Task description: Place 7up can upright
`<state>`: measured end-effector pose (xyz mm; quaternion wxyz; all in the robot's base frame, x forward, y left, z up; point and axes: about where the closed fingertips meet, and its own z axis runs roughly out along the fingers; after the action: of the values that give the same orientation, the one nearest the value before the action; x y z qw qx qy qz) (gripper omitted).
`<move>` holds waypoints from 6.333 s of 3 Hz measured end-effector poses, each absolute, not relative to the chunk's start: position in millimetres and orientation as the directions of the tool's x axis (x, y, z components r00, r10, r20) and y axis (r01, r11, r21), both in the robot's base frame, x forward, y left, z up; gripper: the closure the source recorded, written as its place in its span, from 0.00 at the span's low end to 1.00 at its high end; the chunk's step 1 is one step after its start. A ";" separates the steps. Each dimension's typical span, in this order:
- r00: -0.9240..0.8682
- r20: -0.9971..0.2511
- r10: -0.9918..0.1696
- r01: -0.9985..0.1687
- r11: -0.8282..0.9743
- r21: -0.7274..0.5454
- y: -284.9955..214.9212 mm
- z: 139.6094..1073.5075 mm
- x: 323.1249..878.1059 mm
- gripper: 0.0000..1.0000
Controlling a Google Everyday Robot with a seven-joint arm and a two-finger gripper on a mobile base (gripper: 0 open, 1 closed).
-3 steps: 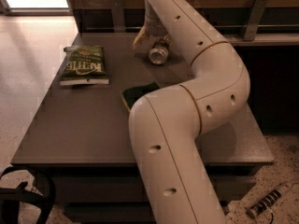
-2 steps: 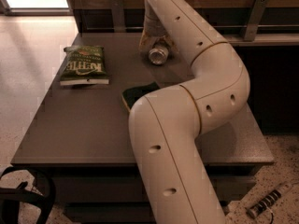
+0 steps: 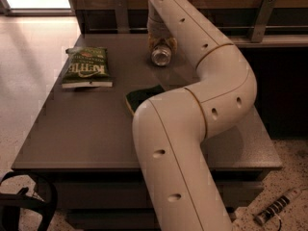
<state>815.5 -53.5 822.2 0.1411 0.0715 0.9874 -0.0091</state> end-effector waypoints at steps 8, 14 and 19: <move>-0.796 -0.560 0.232 0.180 0.973 0.147 -170.7 919.6 776.8 1.00; -0.513 -0.856 0.060 -0.281 0.931 0.233 -207.7 973.2 779.8 1.00; -0.178 -0.981 -0.076 -0.650 0.757 0.059 -204.4 1015.0 750.3 1.00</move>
Offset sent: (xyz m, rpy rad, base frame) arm 0.0023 0.0008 -0.0016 0.0019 -0.0051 0.0012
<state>750.3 -204.4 1015.0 0.5905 -0.2495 0.7280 0.2432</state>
